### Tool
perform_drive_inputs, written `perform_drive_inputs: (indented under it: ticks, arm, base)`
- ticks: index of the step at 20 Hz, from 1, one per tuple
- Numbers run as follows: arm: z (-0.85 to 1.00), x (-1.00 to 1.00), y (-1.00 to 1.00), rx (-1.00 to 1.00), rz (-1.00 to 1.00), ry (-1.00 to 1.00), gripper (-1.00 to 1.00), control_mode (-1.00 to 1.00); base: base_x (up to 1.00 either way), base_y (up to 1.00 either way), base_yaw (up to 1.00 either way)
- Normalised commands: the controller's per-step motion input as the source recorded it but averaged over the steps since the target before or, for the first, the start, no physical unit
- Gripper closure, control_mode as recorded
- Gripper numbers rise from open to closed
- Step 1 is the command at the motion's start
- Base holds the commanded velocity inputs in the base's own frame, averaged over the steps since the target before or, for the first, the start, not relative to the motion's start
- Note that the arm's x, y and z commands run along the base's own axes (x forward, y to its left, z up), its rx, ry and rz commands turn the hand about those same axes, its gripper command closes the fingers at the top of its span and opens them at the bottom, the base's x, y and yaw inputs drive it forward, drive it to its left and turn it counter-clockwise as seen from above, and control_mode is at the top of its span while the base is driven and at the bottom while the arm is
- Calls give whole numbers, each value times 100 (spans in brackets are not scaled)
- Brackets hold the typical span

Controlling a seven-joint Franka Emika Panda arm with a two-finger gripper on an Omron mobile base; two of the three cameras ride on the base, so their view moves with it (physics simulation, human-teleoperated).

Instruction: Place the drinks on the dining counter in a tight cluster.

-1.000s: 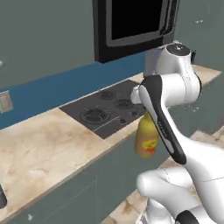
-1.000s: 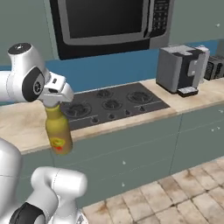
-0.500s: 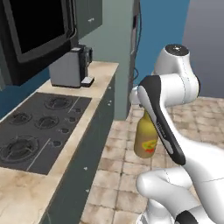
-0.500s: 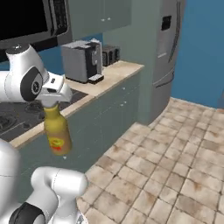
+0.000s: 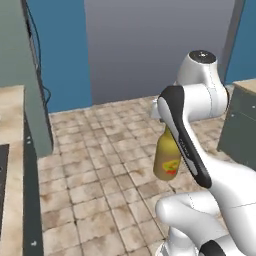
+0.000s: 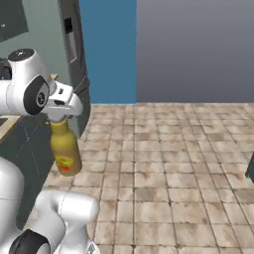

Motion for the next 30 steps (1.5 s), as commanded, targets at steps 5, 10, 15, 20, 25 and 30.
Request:
perform_drive_inputs:
  ticks: [5,10,15,20,25,30]
  arm:
    - [0,0,0,0,0,0,100,100]
    - [0,0,0,0,0,0,100,100]
    - [0,0,0,0,0,0,100,100]
    - [0,0,0,0,0,0,100,100]
    - [0,0,0,0,0,0,100,100]
    - [0,0,0,0,0,0,100,100]
  base:
    - [43,8,-76]
    - [89,38,-41]
    - [100,28,-14]
    - [100,20,-24]
    - [100,15,-42]
    - [100,29,-53]
